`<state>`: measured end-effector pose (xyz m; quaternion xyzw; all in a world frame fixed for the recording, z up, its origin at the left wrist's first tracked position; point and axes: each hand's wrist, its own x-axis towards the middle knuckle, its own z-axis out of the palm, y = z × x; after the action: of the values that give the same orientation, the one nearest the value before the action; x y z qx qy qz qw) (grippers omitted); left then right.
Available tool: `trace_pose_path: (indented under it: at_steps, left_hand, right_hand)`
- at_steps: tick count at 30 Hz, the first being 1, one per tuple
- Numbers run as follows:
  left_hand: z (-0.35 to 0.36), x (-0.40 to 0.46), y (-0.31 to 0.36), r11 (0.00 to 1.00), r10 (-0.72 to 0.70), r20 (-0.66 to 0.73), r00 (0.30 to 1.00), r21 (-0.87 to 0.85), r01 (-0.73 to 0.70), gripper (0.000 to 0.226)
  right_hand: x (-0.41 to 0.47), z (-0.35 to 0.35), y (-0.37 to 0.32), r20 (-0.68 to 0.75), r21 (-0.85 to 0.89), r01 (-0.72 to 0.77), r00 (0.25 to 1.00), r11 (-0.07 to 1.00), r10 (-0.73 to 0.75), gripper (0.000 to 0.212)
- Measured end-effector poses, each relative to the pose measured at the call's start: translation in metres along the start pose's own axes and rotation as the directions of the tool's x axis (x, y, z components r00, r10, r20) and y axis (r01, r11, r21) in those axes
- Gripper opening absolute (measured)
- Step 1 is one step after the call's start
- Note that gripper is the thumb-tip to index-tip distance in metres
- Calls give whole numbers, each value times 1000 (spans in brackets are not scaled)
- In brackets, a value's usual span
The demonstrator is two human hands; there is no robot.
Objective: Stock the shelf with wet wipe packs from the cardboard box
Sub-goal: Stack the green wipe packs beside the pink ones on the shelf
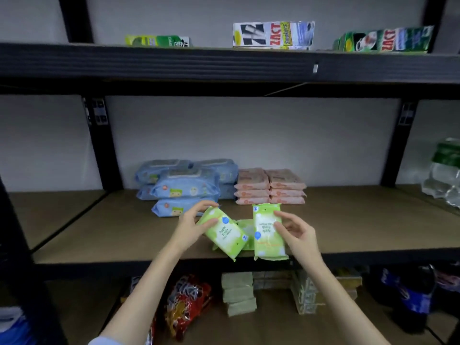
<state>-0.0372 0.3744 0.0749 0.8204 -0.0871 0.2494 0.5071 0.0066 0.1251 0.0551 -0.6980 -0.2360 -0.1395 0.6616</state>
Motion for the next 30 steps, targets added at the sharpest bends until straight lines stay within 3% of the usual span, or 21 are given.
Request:
trace_pose_path:
  at_steps: [5, 7, 10, 12, 14, 19, 23, 26, 30]
  left_hand:
    - [14, 17, -19, 998, -49, -31, 998, 49, 51, 35]
    - [19, 18, -29, 990, -106, -4, 994, 92, 106, 29]
    - [27, 15, -43, 959, -227, 64, 972, 186, 212, 13]
    - [29, 14, -49, 938, -284, 74, 956, 226, 261, 35]
    - [31, 11, -40, 909, -327, 86, 941, 303, 288, 33]
    - [39, -6, -28, 799, -359, -89, 929, 486, 355, 60]
    - [43, -6, -28, 817, -433, -131, 892, 360, 450, 61]
    - [42, -1, -31, 895, -424, -102, 900, 109, 433, 69]
    - [38, 4, -37, 915, -403, -12, 915, -41, 402, 43]
  right_hand:
    - [21, 10, 23, -3, -96, -79, 997, 992, 80, 25]
    - [24, 11, 28, 70, -176, -172, 980, 969, 186, 16]
    - [24, 12, 33, 192, -365, -260, 919, 894, 345, 37]
    - [24, 12, 34, 205, -419, -246, 912, 874, 355, 45]
    - [24, 12, 33, 194, -442, -242, 914, 863, 356, 48]
    - [19, 8, 27, 91, -614, -249, 921, 749, 380, 74]
    - [21, 3, 29, 105, -646, -235, 915, 726, 390, 63]
    - [29, -8, 23, 153, -683, -201, 901, 702, 407, 46]
    - [37, -21, 18, 241, -682, -144, 882, 717, 406, 58]
